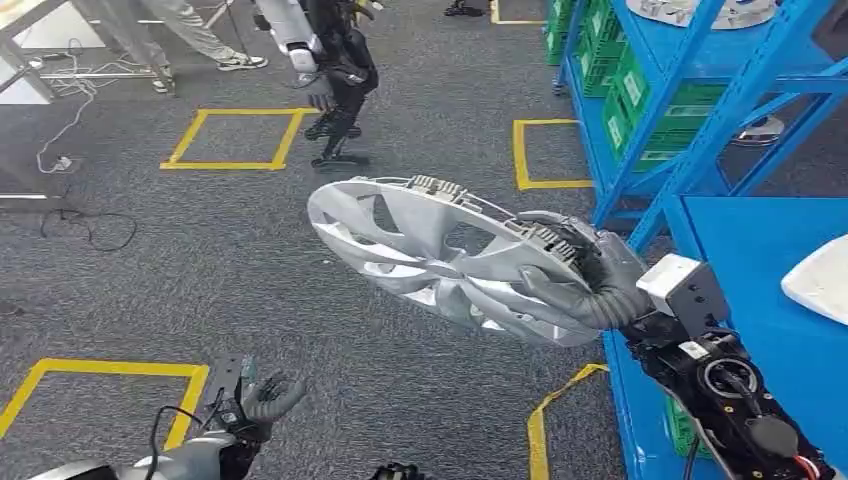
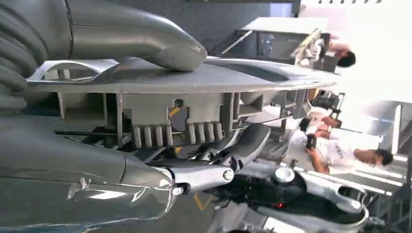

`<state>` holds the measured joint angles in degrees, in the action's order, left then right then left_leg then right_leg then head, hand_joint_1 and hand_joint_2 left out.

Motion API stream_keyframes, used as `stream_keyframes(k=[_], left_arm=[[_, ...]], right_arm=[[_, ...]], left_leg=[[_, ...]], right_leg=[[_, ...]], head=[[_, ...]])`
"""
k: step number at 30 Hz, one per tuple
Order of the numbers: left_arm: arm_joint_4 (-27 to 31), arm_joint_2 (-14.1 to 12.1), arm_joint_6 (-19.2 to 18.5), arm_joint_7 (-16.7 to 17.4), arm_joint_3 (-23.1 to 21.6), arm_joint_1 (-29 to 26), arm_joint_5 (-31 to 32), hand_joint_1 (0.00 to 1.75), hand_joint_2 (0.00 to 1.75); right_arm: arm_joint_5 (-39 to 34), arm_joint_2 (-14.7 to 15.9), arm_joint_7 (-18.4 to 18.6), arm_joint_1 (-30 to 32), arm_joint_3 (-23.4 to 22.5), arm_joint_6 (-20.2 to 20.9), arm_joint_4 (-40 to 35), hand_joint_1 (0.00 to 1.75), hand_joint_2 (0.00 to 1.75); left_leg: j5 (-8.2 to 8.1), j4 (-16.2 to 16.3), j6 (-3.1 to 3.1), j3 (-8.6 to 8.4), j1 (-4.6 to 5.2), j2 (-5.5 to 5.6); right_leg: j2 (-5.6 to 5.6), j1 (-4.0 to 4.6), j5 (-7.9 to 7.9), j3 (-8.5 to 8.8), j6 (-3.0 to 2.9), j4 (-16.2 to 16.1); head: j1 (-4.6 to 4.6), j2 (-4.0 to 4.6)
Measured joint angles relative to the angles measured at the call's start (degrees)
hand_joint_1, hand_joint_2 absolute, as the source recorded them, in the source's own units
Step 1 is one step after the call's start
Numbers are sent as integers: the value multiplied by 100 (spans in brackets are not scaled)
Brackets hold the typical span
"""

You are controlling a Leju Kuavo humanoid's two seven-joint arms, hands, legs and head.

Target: Take the parts from the cabinet and place them on the table.

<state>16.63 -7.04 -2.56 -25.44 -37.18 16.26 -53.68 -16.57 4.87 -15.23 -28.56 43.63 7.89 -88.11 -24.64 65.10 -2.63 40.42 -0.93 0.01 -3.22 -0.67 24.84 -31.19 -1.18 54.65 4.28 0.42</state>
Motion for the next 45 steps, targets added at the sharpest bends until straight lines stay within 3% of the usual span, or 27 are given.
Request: stream_keyframes(k=[1, 2, 3, 6, 7, 9, 11, 12, 13, 15, 16, 17, 18, 21, 22, 24, 26, 28, 29, 31, 32, 33, 37, 39, 42, 43, 45], left_arm=[[0, -9, 0, 0, 0, 8, 7, 0, 175], [0, -9, 0, 2, 0, 20, 15, 0, 175], [0, -11, 2, 15, 0, 46, 29, 0, 175], [0, -2, 2, 26, 0, 39, 33, 0, 175], [0, -4, 2, 26, 0, 38, 35, 0, 175], [0, 7, 7, 39, 0, 58, 50, 0, 175], [0, 13, 9, 42, 0, 81, 52, 0, 175], [0, 20, 9, 42, 0, 77, 52, 0, 175], [0, 22, 11, 42, 0, 73, 55, 0, 175], [0, 24, 17, 44, 0, 70, 55, 0, 175], [0, 35, 17, 44, 0, 71, 55, 0, 175], [0, 50, 17, 44, 0, 72, 55, 0, 175], [0, 57, 20, 46, 0, 81, 55, 0, 175], [-2, 35, 48, 50, 0, 46, 61, 0, 175], [-2, 20, 79, 48, 0, 32, 61, 0, 175], [-2, 26, 107, 37, 0, 42, 63, 0, 175], [-2, 35, 144, 28, 0, 81, 63, 0, 175], [-2, 46, 153, 28, 0, 60, 63, 0, 175], [-2, 46, 153, 28, 0, 45, 63, 0, 175], [-2, 35, 153, 28, 0, 41, 33, 0, 175], [-2, 31, 153, 28, 0, 49, 24, 0, 175], [0, 31, 146, 28, 0, 68, 6, 0, 175], [-2, 22, 120, 26, 0, 52, -26, 0, 175], [0, 31, 118, 28, 0, 45, -31, 0, 175], [0, 37, 118, 28, 0, 60, -26, 0, 175], [0, 39, 118, 28, 0, 51, -26, 0, 175], [0, 42, 118, 28, 0, 37, -22, 0, 175]], right_arm=[[13, 0, 0, -1, -4, 2, -2, 175, 175], [24, 0, 0, -3, -7, 7, -2, 175, 175], [42, 0, -2, -6, -20, 9, -2, 175, 175], [94, 2, -4, -7, -22, 81, 0, 175, 175], [103, 2, -4, -12, -26, 101, -2, 175, 175], [123, 2, -13, -18, -28, 149, -2, 175, 175], [125, 7, -15, -15, -28, 184, 0, 175, 175], [125, 7, -22, -12, -24, 201, 7, 175, 175], [127, 7, -33, -10, -24, 227, 15, 175, 175], [133, 7, -76, -23, -24, 291, 15, 175, 175], [138, 7, -92, -44, -20, 323, 15, 175, 175], [140, 7, -118, -75, -15, 345, 18, 175, 175], [140, 4, -138, -102, -7, 365, 26, 175, 175], [162, 4, -153, -168, 15, 415, 68, 175, 175], [182, -13, -142, -199, 31, 424, 90, 175, 175], [203, -37, -116, -253, 52, 428, 155, 175, 175], [210, -37, -140, -253, 61, 393, 208, 175, 175], [247, -42, -160, -248, 81, 315, 276, 175, 175], [262, -42, -162, -241, 83, 291, 306, 175, 175], [291, -44, -177, -213, 81, 247, 348, 175, 175], [300, -46, -197, -195, 81, 232, 361, 175, 175], [322, -55, -227, -173, 81, 227, 376, 175, 175], [383, -90, -339, -52, 77, 190, 461, 175, 175], [400, -92, -359, -16, 79, 195, 498, 175, 175], [409, -92, -380, 78, 72, 177, 553, 175, 175], [435, -92, -387, 124, 74, 166, 573, 175, 175], [470, -92, -398, 202, 72, 125, 614, 175, 175]], left_leg=[[229, -586, 14, -326, 2, -112], [305, -1012, 41, -565, 24, -375], [286, -1102, 102, -595, 91, -390], [271, -1083, 201, -567, 105, -176], [292, -1117, 250, -598, 57, -126], [288, -1115, 312, -606, 39, -33], [285, -1111, 336, -606, 48, 95], [283, -1107, 339, -608, 53, 165], [282, -1101, 338, -612, 53, 246], [274, -1084, 331, -624, 46, 418], [262, -1068, 314, -631, 41, 515], [249, -1051, 293, -615, 28, 578], [251, -1019, 270, -569, 63, 641], [316, -1040, 147, -490, -8, 844], [316, -1042, 107, -482, 5, 899], [77, -702, 54, -329, 42, 252], [-315, 169, 9, 114, 18, 104], [-419, 743, -27, 430, -4, 72], [-283, 599, -29, 368, -10, 49], [153, -273, -8, -80, -11, -45], [350, -806, 21, -382, 6, -216], [318, -1084, 60, -517, 74, -443], [324, -1097, 226, -525, 104, -141], [337, -1145, 298, -586, 20, -46], [339, -1139, 342, -589, 27, 140], [338, -1138, 343, -594, 31, 217], [330, -1131, 338, -613, 26, 393]], right_leg=[[-57, 0, 15, 12, 22, 3], [-110, 22, 31, 29, 47, 6], [-151, 66, 57, 17, 89, 25], [-311, 68, 93, 73, 159, 13], [-268, 51, 137, 64, 209, 43], [173, 7, 453, -169, 246, 534], [292, 11, 870, -662, 266, 1573], [300, 10, 945, -843, 271, 1917], [301, 10, 883, -914, 267, 1996], [324, 6, 412, -685, 235, 1372], [403, 6, 83, -437, 209, 778], [690, -10, -81, -280, 190, 322], [811, -48, -24, -156, 179, 228], [659, 18, 12, -142, 159, 174], [580, -46, -14, -95, 113, 107], [454, -29, -44, -59, 63, 46], [294, -11, -37, -60, 24, 46], [128, -11, -22, -59, 12, 46], [60, -11, -16, -55, 16, 46], [-63, -11, 2, -37, 40, 47], [-124, -7, 19, -14, 65, 47], [-168, 42, 45, -12, 102, 53], [-389, 56, 109, 95, 222, 20], [107, 5, 335, -30, 280, 305], [306, 8, 973, -718, 308, 1785], [306, 7, 1004, -865, 308, 2045], [317, 4, 609, -739, 287, 1624]], head=[[15, 0], [37, 0], [68, 0], [-13, 0], [-22, 0], [-68, 0], [-107, 0], [-107, 0], [-109, 0], [-122, 0], [-125, 0], [-138, 0], [-142, 0], [-131, 0], [-131, 0], [-50, 0], [-20, 0], [-7, 0], [4, 0], [24, 0], [41, 0], [72, 0], [15, 0], [-22, 0], [-101, 0], [-101, 0], [-116, 0]])
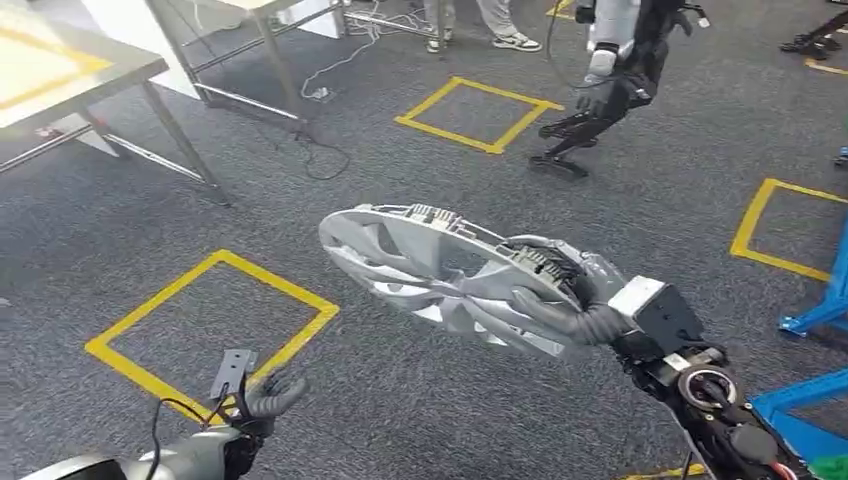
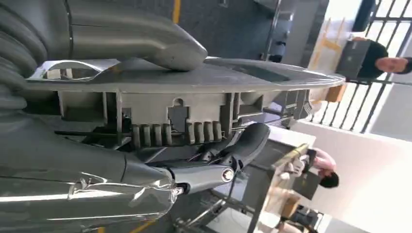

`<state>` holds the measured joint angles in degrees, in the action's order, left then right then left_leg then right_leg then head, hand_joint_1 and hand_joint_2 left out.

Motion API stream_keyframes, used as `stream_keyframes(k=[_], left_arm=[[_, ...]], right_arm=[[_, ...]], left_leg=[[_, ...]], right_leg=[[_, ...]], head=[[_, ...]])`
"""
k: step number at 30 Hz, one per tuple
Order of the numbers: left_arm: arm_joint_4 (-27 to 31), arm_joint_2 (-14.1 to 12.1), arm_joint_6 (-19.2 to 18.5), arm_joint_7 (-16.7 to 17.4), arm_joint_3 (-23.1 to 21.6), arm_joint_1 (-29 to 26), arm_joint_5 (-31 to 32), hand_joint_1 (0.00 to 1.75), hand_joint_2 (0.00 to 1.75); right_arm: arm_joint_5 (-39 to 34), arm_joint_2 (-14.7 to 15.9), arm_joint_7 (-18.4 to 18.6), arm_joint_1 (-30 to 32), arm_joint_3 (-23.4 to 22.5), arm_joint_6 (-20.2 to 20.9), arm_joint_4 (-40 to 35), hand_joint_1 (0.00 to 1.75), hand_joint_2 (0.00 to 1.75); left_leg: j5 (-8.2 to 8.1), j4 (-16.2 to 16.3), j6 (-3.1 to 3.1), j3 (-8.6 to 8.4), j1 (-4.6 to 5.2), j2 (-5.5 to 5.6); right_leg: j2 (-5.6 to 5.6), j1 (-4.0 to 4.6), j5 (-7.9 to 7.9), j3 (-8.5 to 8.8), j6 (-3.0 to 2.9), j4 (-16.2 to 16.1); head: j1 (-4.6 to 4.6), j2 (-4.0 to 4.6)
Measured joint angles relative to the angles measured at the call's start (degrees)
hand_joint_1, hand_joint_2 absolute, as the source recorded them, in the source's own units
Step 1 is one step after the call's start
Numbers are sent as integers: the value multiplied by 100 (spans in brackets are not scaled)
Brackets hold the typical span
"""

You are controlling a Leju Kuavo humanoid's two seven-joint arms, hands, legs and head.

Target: Take the parts from the cabinet and place them on the table.

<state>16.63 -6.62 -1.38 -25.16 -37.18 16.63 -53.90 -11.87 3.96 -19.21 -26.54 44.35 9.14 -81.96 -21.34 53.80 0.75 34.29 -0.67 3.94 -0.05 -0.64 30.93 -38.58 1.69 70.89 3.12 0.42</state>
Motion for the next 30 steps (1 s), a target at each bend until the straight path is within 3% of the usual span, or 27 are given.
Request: stream_keyframes(k=[1, 2, 3, 4, 7, 8, 9, 10, 11, 12, 13, 14, 15, 16, 17, 18, 19, 20, 22, 23, 24, 25, 27, 28, 29, 30], left_arm=[[0, 4, 0, 0, 0, -1, 0, 0, 175], [0, 15, 0, 0, 0, 1, 4, 0, 175], [0, 26, 0, 0, 0, 3, 7, 0, 175], [0, 24, 0, 13, 0, 11, 9, 0, 175], [-2, 4, -4, 35, 0, -39, 13, 0, 175], [0, -22, -4, 48, 0, -51, 20, 0, 175], [-2, -4, -7, 52, 2, -50, 28, 0, 175], [0, -13, -7, 59, 2, -23, 33, 0, 175], [0, -13, -7, 79, 0, -4, 31, 0, 175], [0, -11, -7, 94, 0, -3, 37, 0, 175], [-2, -2, -7, 101, 2, -8, 48, 0, 175], [0, 0, -7, 103, 2, -15, 50, 0, 175], [0, -2, -7, 107, 0, -16, 50, 0, 175], [0, -7, -7, 109, 2, -13, 52, 0, 175], [0, -18, -7, 109, 0, -10, 52, 0, 175], [0, -20, -7, 109, 2, 3, 52, 0, 175], [0, -20, -7, 109, 2, 28, 52, 0, 175], [0, -17, -7, 109, 0, 35, 55, 0, 175], [0, -17, -7, 116, 0, 24, 57, 0, 175], [0, -20, -7, 118, 2, 23, 70, 0, 175], [0, -9, -7, 118, 0, 17, 70, 0, 175], [0, -7, -11, 131, 0, 30, 74, 0, 175], [0, -4, -15, 140, 0, 47, 85, 0, 175], [0, 4, -15, 162, 0, 43, 85, 0, 175], [0, 4, -17, 164, 0, 37, 87, 0, 175], [-2, 7, -17, 173, 0, 36, 87, 0, 175]], right_arm=[[13, 0, -7, 12, 0, -6, 17, 175, 175], [33, 0, -15, 17, 0, -17, 20, 175, 175], [59, 0, -31, 22, 0, -42, 24, 175, 175], [90, 0, -55, 34, -2, -74, 20, 175, 175], [153, 0, -46, 76, -9, -133, 4, 175, 175], [168, -7, -22, 74, -15, -140, -28, 175, 175], [184, -7, 2, 79, -22, -140, -46, 175, 175], [181, -9, 7, 82, -26, -146, -61, 175, 175], [177, -9, 7, 86, -37, -160, -81, 175, 175], [173, -9, 9, 85, -42, -166, -94, 175, 175], [168, -9, 13, 86, -42, -170, -98, 175, 175], [168, -9, 22, 91, -42, -173, -103, 175, 175], [166, -9, 26, 93, -42, -175, -114, 175, 175], [166, -9, 31, 93, -42, -175, -136, 175, 175], [166, -9, 33, 91, -42, -175, -151, 175, 175], [164, -11, 31, 91, -44, -175, -173, 175, 175], [162, -11, 31, 84, -53, -175, -190, 175, 175], [159, -13, 33, 71, -55, -173, -190, 175, 175], [157, -17, 33, 71, -55, -173, -192, 175, 175], [157, -17, 35, 66, -59, -173, -214, 175, 175], [157, -17, 39, 62, -64, -166, -225, 175, 175], [155, -17, 35, 49, -66, -162, -241, 175, 175], [127, -17, 26, 52, -79, -159, -241, 175, 175], [116, -17, 22, 53, -79, -151, -241, 175, 175], [105, -17, 17, 53, -79, -135, -241, 175, 175], [103, -17, 17, 53, -81, -127, -241, 175, 175]], left_leg=[[-7, 10, -10, -12, -4, 81], [-21, 30, -31, -16, -8, 155], [-30, 39, -51, 4, -7, 202], [-29, 87, -77, 45, 18, 286], [41, 42, -197, 104, -22, 465], [6, 60, -214, 120, -14, 415], [-102, 212, -248, 177, 24, 66], [-322, 597, -272, 370, 15, -172], [-554, 1117, -300, 620, 8, -291], [-734, 1615, -319, 865, -4, -336], [-802, 1940, -332, 1034, -13, -351], [-736, 1952, -337, 1056, -21, -354], [-565, 1703, -337, 940, -28, -362], [-303, 1190, -326, 665, -29, -389], [-72, 632, -308, 362, -24, -506], [32, 159, -275, 98, -3, -790], [-16, 51, -219, 57, 84, -871], [-8, 60, -163, 78, 69, -750], [-29, 72, -110, 86, 86, -619], [-6, 31, -66, 47, 40, -550], [-5, 20, -47, 39, 20, -497], [-8, 24, -4, 39, 11, -450], [-8, 25, 32, 41, 17, -320], [-11, 29, 36, 39, 25, -241], [-11, 33, 36, 36, 27, -160], [-11, 41, 35, 32, 26, -75]], right_leg=[[28, -4, -299, 219, -18, -508], [173, -17, -600, 457, -36, -1091], [461, -50, -624, 574, -58, -1385], [469, -67, -588, 668, -49, -1542], [311, -31, -595, 694, -105, -1520], [223, -89, -624, 736, -153, -1580], [170, -70, -635, 753, -178, -1605], [100, -55, -638, 752, -209, -1611], [26, -43, -632, 749, -217, -1610], [-52, -32, -628, 749, -224, -1609], [-131, -31, -622, 749, -230, -1609], [-196, -30, -617, 751, -232, -1608], [-258, -31, -612, 753, -226, -1608], [-325, -32, -600, 761, -220, -1607], [-379, -32, -586, 777, -199, -1605], [-432, -14, -568, 802, -172, -1605], [-467, 39, -541, 794, -132, -1588], [-524, 42, -534, 808, -115, -1602], [-647, 47, -504, 862, -62, -1623], [-678, 43, -463, 869, -16, -1610], [-431, 4, -360, 802, 16, -1484], [-218, 2, -160, 666, 23, -1164], [-38, 6, 314, 181, 39, -96], [-15, 6, 420, -13, 45, 301], [-13, 6, 384, -90, 35, 405], [-10, 5, 205, -31, 25, 218]], head=[[-6, 0], [-13, 0], [-31, 0], [-22, 0], [-13, 0], [-17, 0], [37, 0], [96, 0], [103, 0], [105, 0], [109, 0], [116, 0], [122, 0], [129, 0], [144, 0], [171, 0], [206, 0], [168, 0], [122, 0], [113, 0], [94, 0], [55, 0], [9, 0], [4, 0], [9, 0], [0, 0]])
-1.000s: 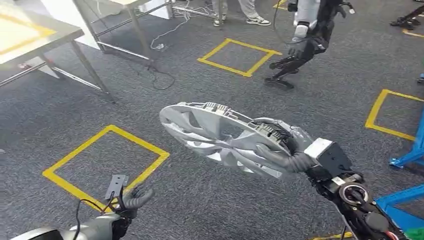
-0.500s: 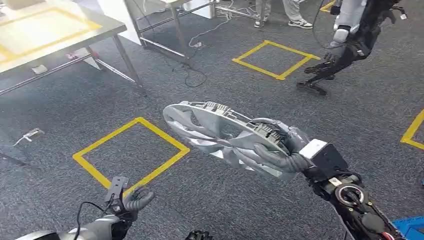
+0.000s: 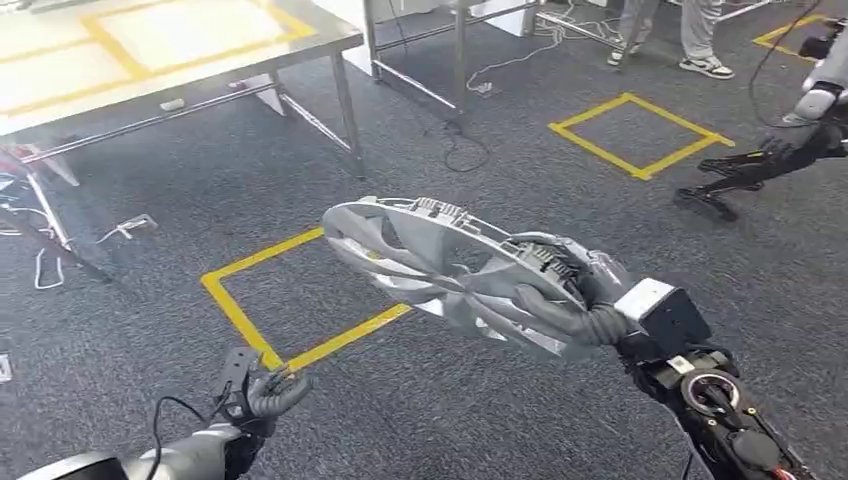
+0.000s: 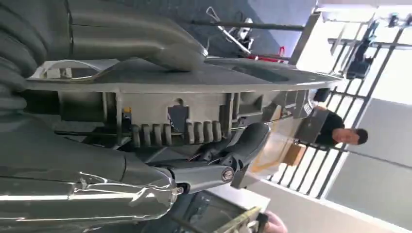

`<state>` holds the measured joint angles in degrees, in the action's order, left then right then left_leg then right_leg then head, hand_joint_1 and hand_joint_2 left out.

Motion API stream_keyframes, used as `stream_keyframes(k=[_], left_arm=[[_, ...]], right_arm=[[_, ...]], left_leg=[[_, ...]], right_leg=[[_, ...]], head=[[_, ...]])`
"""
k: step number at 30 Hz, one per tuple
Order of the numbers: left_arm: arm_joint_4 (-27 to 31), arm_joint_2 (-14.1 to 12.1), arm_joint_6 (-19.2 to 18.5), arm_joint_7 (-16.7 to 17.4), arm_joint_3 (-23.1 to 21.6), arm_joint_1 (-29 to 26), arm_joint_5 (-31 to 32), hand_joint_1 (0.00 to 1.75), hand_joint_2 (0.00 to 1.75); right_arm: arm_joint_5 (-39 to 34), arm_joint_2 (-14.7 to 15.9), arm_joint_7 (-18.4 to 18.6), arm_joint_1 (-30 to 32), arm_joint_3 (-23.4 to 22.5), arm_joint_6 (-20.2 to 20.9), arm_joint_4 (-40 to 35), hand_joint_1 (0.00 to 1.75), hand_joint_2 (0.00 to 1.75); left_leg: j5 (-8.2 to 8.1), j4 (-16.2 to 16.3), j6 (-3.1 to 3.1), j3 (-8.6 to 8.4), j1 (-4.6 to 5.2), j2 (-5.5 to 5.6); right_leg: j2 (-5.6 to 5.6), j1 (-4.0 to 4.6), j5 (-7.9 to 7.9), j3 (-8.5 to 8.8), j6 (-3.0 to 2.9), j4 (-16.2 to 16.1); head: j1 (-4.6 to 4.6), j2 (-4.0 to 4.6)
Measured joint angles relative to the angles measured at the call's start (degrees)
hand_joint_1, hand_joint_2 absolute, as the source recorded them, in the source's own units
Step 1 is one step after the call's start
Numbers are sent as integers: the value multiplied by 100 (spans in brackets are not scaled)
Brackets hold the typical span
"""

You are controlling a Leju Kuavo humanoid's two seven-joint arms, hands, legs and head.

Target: Take the parts from the cabinet and place them on the table.

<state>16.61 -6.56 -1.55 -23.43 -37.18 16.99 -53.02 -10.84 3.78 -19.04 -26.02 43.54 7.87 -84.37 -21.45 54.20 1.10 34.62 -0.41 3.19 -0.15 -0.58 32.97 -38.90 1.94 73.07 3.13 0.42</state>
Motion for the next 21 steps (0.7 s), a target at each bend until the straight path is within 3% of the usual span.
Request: stream_keyframes(k=[2, 3, 4, 5, 7, 8, 9, 10, 11, 13, 14, 15, 16, 17, 18, 19, 20, 21], left_arm=[[2, 11, 0, 4, 0, 4, 0, 0, 175], [2, 26, 0, 4, 0, 2, 0, 0, 175], [2, 31, 0, 4, 0, 11, 0, 0, 175], [2, 31, 0, 4, 0, 18, 0, 0, 175], [0, 15, 0, 4, 0, -13, 0, 0, 175], [0, 4, 0, 4, 0, -29, 0, 0, 175], [2, 8, -2, 4, 0, -45, 0, 0, 175], [2, -7, -7, 2, 0, -24, 7, 0, 175], [0, -2, -7, 2, 0, 9, 2, 0, 175], [0, 4, -7, 2, 0, 11, 0, 0, 175], [0, 15, -7, 2, 0, 3, 0, 0, 175], [0, 15, -7, 2, 0, -5, 0, 0, 175], [0, 13, -7, 2, 0, -4, 0, 0, 175], [2, 7, -7, 2, 0, 0, -2, 0, 175], [2, -2, -7, 2, 0, 6, 0, 0, 175], [2, 6, -7, 2, 0, 20, -2, 0, 175], [0, 2, -7, 2, 0, 34, -4, 0, 175], [2, 4, -7, 2, 0, 35, -4, 0, 175]], right_arm=[[-18, 0, -2, -3, -4, 7, -11, 175, 175], [-30, 0, -11, -9, -7, 13, -31, 175, 175], [-42, 0, -24, -21, -7, 17, -31, 175, 175], [-50, 0, -39, -49, -7, 20, -42, 175, 175], [-68, 0, -50, -74, -7, 31, -44, 175, 175], [-74, -13, -50, -89, -7, 33, -46, 175, 175], [-74, -20, -44, -117, -7, 37, -48, 175, 175], [-81, -28, -46, -119, -7, 37, -55, 175, 175], [-94, -28, -50, -143, -9, 35, -66, 175, 175], [-116, -28, -52, -177, -7, 35, -72, 175, 175], [-129, -28, -52, -182, -7, 35, -72, 175, 175], [-133, -28, -46, -181, -4, 37, -72, 175, 175], [-136, -31, -42, -182, -4, 37, -72, 175, 175], [-138, -44, -42, -185, -2, 39, -74, 175, 175], [-140, -54, -42, -191, -2, 41, -74, 175, 175], [-142, -66, -42, -206, -4, 41, -76, 175, 175], [-149, -68, -41, -238, -2, 41, -76, 175, 175], [-149, -72, -44, -259, 2, 44, -76, 175, 175]], left_leg=[[-15, 34, -18, -14, -6, 170], [-31, 50, -40, -9, -12, 240], [-31, 79, -63, 21, 25, 295], [-14, 100, -92, 71, 1, 358], [41, 56, -170, 109, -20, 472], [58, 54, -205, 113, -2, 549], [-14, 121, -220, 134, -7, 348], [-184, 382, -257, 259, 33, 25], [-402, 837, -292, 496, 11, -134], [-706, 1689, -342, 934, -26, -240], [-726, 1898, -359, 1057, -42, -266], [-597, 1780, -368, 1014, -60, -284], [-388, 1427, -369, 837, -70, -306], [-128, 876, -363, 547, -71, -362], [79, 361, -351, 256, -66, -493], [0, 91, -325, 138, -10, -771], [37, 78, -231, 147, 11, -680], [17, 97, -186, 159, 14, -593]], right_leg=[[91, -5, -595, 416, -38, -972], [297, -17, -838, 630, -58, -1499], [466, -46, -756, 697, -68, -1629], [428, -49, -706, 793, -62, -1744], [332, -8, -723, 777, -91, -1712], [260, -59, -749, 800, -132, -1759], [177, -74, -773, 844, -166, -1813], [117, -71, -783, 861, -201, -1839], [44, -60, -780, 859, -210, -1839], [-105, -43, -765, 859, -227, -1839], [-176, -42, -760, 861, -231, -1837], [-251, -43, -749, 868, -222, -1837], [-312, -45, -739, 874, -214, -1836], [-374, -50, -719, 891, -194, -1833], [-431, -52, -695, 911, -166, -1828], [-471, -12, -671, 916, -133, -1826], [-515, 20, -650, 908, -101, -1808], [-566, 22, -639, 923, -80, -1821]], head=[[-13, 0], [-22, 0], [-28, 0], [-26, 0], [-20, 0], [-4, 0], [-13, 0], [77, 0], [109, 0], [109, 0], [122, 0], [131, 0], [138, 0], [149, 0], [164, 0], [189, 0], [206, 0], [168, 0]])
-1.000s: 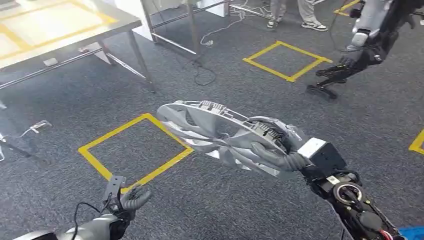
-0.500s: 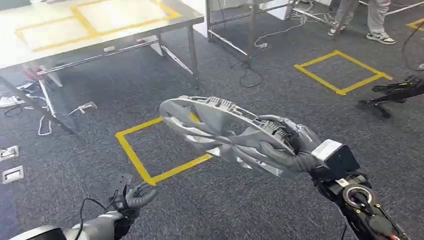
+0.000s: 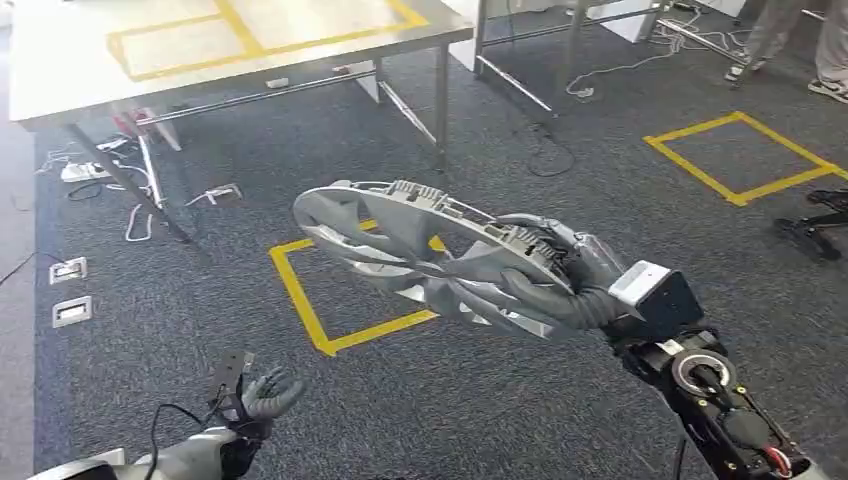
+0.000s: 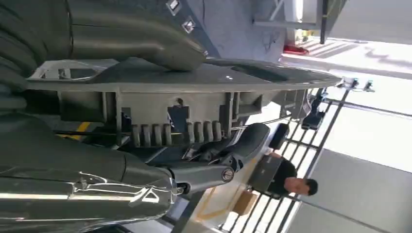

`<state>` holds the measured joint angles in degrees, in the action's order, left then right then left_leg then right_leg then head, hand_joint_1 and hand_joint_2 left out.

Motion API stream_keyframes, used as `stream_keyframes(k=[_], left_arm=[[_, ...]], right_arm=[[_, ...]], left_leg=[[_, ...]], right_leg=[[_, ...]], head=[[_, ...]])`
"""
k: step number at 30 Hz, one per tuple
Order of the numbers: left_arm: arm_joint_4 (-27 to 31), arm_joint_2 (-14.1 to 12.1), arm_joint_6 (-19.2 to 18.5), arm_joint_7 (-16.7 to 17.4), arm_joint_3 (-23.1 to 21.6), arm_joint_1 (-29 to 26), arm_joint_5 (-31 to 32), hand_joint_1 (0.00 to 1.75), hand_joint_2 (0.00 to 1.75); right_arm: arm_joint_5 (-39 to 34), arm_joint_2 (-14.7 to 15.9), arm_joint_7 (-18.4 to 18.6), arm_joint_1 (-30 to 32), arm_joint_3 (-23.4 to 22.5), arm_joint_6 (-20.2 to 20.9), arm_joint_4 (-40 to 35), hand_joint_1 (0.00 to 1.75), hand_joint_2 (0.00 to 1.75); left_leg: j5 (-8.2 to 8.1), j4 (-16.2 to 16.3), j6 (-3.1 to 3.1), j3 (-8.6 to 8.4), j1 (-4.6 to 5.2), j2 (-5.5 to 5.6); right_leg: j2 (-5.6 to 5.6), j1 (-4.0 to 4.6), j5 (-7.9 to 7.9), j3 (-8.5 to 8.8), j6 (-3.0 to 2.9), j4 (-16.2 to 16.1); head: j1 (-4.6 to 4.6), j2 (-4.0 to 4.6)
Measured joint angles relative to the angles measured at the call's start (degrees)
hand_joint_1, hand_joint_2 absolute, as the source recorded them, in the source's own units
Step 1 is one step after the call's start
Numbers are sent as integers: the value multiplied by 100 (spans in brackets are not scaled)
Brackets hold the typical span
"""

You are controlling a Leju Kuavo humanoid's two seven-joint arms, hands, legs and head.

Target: Take the parts from the cabinet and place them on the table.

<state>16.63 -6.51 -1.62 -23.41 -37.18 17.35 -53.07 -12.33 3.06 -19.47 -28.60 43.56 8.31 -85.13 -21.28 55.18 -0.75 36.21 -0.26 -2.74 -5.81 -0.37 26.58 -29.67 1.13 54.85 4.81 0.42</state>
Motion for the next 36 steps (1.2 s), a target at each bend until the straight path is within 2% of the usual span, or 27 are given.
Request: stream_keyframes(k=[2, 3, 5, 7, 8, 9, 10, 11, 12, 13, 15, 17, 18, 19, 20, 21, 22, 23, 24, 25, 27, 28, 29, 30, 33, 35, 36], left_arm=[[-2, 9, 0, 0, 0, -10, -2, 0, 175], [-2, 9, 0, 0, 0, -15, -4, 0, 175], [-2, 13, 0, -2, 0, -7, -11, 0, 175], [-2, 13, 0, -2, 0, 1, -13, 0, 175], [-2, 17, 0, -2, 0, -4, -13, 0, 175], [-2, 20, 0, -2, 0, -10, -13, 0, 175], [-2, 20, 0, -2, 0, -13, -13, 0, 175], [-2, 20, 0, -2, 0, -11, -13, 0, 175], [0, 24, 0, -2, 0, -8, -13, 0, 175], [-2, 53, 4, -2, 0, -7, -11, 0, 175], [-2, 57, 17, 0, 0, 7, -9, 0, 175], [-2, 44, 17, 0, 0, -26, 2, 0, 175], [-2, 11, 17, 2, 0, -36, 4, 0, 175], [-2, 42, 17, -2, 0, -51, 7, 0, 175], [-2, 28, 17, 0, 0, -25, 13, 0, 175], [-2, 31, 17, 2, 0, 2, 13, 0, 175], [-2, 33, 17, 2, 0, 6, 15, 0, 175], [-2, 39, 17, 2, 0, 0, 20, 0, 175], [-2, 39, 17, 2, 0, -7, 20, 0, 175], [-2, 37, 17, 2, 0, -9, 20, 0, 175], [-2, 20, 17, 2, 0, -2, 20, 0, 175], [-2, 22, 17, 2, 0, 7, 20, 0, 175], [-2, 24, 17, 2, 0, 38, 20, 0, 175], [0, 26, 17, 2, 0, 42, 22, 0, 175], [0, 33, 26, 2, 0, 18, 31, 0, 175], [-2, 37, 46, 2, 0, 15, 31, 0, 175], [-2, 37, 46, 0, 0, 31, 33, 0, 175]], right_arm=[[-2, -2, 0, -18, 0, 0, 0, 175, 175], [-2, -4, 2, -24, 0, 0, -9, 175, 175], [-2, -4, 0, -32, 0, 0, -13, 175, 175], [-20, -4, -2, -23, 0, 0, -9, 175, 175], [-24, -4, -2, -19, 2, 2, -4, 175, 175], [-26, -2, -2, -16, 4, 9, 0, 175, 175], [-31, -4, -2, -17, 4, 11, 4, 175, 175], [-37, -4, -9, -20, 4, 22, 4, 175, 175], [-44, -4, -17, -23, 4, 26, 4, 175, 175], [-52, -4, -35, -31, 4, 28, 7, 175, 175], [-70, -4, -66, -53, 4, 33, 13, 175, 175], [-70, -13, -79, -52, 4, 35, 20, 175, 175], [-70, -31, -76, -54, 4, 33, 22, 175, 175], [-68, -35, -68, -56, 7, 35, 28, 175, 175], [-68, -46, -77, -62, 4, 31, 35, 175, 175], [-70, -46, -85, -72, 4, 28, 39, 175, 175], [-70, -46, -94, -73, 4, 26, 44, 175, 175], [-70, -46, -94, -72, 4, 26, 48, 175, 175], [-70, -46, -92, -69, 4, 26, 57, 175, 175], [-70, -46, -92, -67, 4, 26, 70, 175, 175], [-70, -48, -92, -68, 7, 31, 77, 175, 175], [-70, -50, -94, -76, 7, 28, 79, 175, 175], [-70, -50, -98, -82, 2, 28, 79, 175, 175], [-68, -52, -94, -97, 2, 28, 83, 175, 175], [-70, -52, -94, -103, 2, 24, 87, 175, 175], [-66, -52, -74, -115, 4, 9, 87, 175, 175], [-68, -52, -66, -114, 4, -9, 94, 175, 175]], left_leg=[[-15, -15, 70, -10, 19, 127], [-4, -51, 106, -56, -48, 192], [-19, -53, 178, -73, -42, 283], [-23, -50, 209, -76, -26, 417], [-28, -49, 215, -82, -14, 497], [-31, -46, 218, -95, -8, 578], [-33, -43, 220, -109, -5, 664], [-40, -39, 211, -129, -4, 758], [-48, -37, 200, -148, -4, 841], [-52, -38, 193, -133, -19, 896], [-27, 0, 133, -49, -16, 1024], [20, -44, 61, -18, -46, 1150], [8, -28, 30, -15, 1, 1190], [-82, 95, -3, 31, 24, 822], [-276, 429, -50, 198, 9, 540], [-496, 922, -87, 450, -8, 398], [-678, 1417, -112, 714, -33, 340], [-769, 1764, -131, 908, -50, 317], [-735, 1854, -151, 980, -71, 308], [-570, 1651, -163, 901, -90, 297], [-94, 666, -176, 382, -104, 172], [70, 143, -168, 72, -92, -153], [24, -52, -147, -6, -29, -220], [22, -16, -47, 15, -50, -93], [-18, -17, 77, -4, -35, 63], [-44, -29, 150, -43, -56, 119], [-50, -29, 183, -52, -48, 151]], right_leg=[[-117, 3, 34, 74, 63, -37], [-80, -28, 96, 34, 100, -7], [355, -37, 466, -201, 107, 609], [527, -27, 866, -720, 109, 1654], [551, -24, 900, -897, 105, 1956], [560, -20, 790, -934, 93, 1948], [575, -19, 564, -858, 74, 1700], [618, -18, 229, -673, 41, 1198], [752, -18, -91, -459, 2, 646], [1049, -31, -228, -356, -34, 275], [1030, -40, -120, -177, -10, 46], [921, -16, -128, -184, -25, 60], [821, -110, -158, -136, -64, -37], [758, -89, -182, -80, -85, -75], [689, -89, -188, -69, -112, -88], [611, -76, -185, -69, -115, -88], [531, -74, -179, -67, -119, -88], [454, -77, -170, -67, -119, -87], [382, -81, -162, -63, -116, -87], [313, -89, -151, -57, -102, -87], [186, -107, -114, -22, -49, -84], [130, -75, -83, 8, -2, -81], [88, -20, -37, -7, 46, -40], [37, -16, -33, 13, 60, -66], [-95, -44, 39, 92, 159, -85], [360, -77, 340, -104, 176, 359], [467, -72, 562, -330, 166, 842]], head=[[-37, 0], [-45, 0], [-118, 0], [-159, 0], [-162, 0], [-159, 0], [-172, 0], [-177, 0], [-181, 0], [-197, 0], [-205, 0], [-190, 0], [-190, 0], [-177, 0], [-83, 0], [-81, 0], [-78, 0], [-78, 0], [-59, 0], [-41, 0], [-24, 0], [3, 0], [75, 0], [33, 0], [-65, 0], [-111, 0], [-138, 0]])
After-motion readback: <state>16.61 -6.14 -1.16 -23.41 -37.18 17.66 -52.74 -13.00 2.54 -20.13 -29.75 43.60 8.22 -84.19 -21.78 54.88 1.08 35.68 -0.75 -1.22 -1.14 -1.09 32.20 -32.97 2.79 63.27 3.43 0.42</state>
